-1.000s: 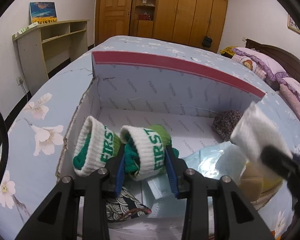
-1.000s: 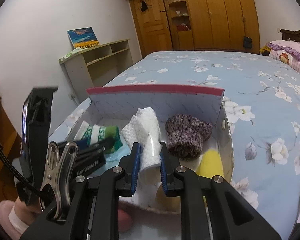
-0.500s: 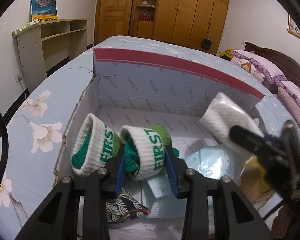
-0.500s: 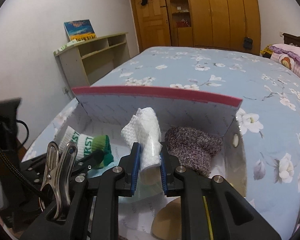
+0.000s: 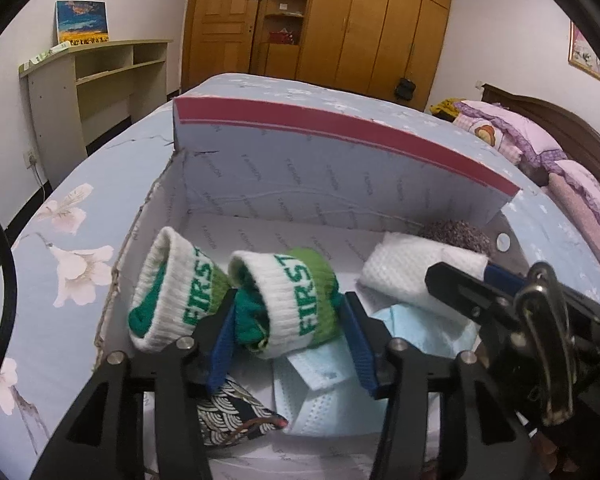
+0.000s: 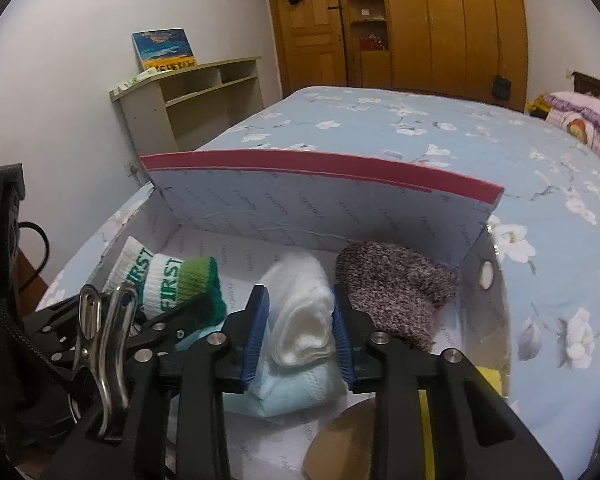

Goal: Organize soft objects
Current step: 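Lower sock and towel into the box and open both tools, then withdraw both tools back toward the remaining items on the bed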

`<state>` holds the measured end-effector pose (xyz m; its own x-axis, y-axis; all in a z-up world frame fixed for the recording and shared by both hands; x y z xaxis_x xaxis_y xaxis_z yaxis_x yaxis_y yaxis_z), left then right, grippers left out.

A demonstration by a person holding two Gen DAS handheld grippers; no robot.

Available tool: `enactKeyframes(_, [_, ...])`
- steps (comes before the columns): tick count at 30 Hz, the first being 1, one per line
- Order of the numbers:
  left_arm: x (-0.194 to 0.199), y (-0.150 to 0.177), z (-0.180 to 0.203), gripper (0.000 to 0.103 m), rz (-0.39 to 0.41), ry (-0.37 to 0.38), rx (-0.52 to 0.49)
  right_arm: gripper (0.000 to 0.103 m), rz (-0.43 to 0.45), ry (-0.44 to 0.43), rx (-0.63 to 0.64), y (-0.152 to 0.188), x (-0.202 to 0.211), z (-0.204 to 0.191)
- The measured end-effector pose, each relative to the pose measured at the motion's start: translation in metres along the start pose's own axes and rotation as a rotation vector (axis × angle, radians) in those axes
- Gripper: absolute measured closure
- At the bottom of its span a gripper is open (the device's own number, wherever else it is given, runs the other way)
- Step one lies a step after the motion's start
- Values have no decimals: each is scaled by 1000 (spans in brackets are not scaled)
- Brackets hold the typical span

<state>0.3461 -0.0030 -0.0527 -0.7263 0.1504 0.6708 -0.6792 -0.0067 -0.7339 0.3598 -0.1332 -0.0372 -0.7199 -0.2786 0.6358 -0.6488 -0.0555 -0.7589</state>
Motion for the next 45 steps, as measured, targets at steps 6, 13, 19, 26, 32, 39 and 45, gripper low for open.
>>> enactKeyframes(6, [15, -4, 0, 48, -3, 1, 4, 62, -2, -28, -23, 0, 13, 0])
enactKeyframes(13, [45, -11, -3, 41, 32, -46, 6, 61, 26, -76, -23, -2, 38, -8])
enactKeyframes(19, [69, -6, -5, 41, 23, -44, 26, 61, 26, -119, -25, 6, 58, -16])
enactKeyframes(26, [100, 10, -7, 41, 20, -50, 34, 60, 15, -160, -20, 27, 90, -26])
enactKeyframes(32, [123, 27, -1, 41, 5, -40, 30, 60, 15, -171, -18, 44, 114, -28])
enactKeyframes(39, [131, 57, 20, 41, -46, 14, 14, 60, 8, -160, -21, 71, 132, -21])
enactKeyframes(45, [131, 86, 39, 41, -119, 77, -20, 60, -17, -170, -75, 98, 141, -10])
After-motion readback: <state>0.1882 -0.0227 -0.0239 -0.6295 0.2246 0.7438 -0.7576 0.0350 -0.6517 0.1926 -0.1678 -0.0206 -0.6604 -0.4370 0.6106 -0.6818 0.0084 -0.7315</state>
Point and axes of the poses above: each gripper's, at about its wrist camera, not at the fingertips, and x roughly against the way its jaws point, z to its right, y to its underside, the point moved 9 cm from there along -x, roughly the way its jaws point, and after that the axes turned 3 degrees about -x, right-handed, at the moved point
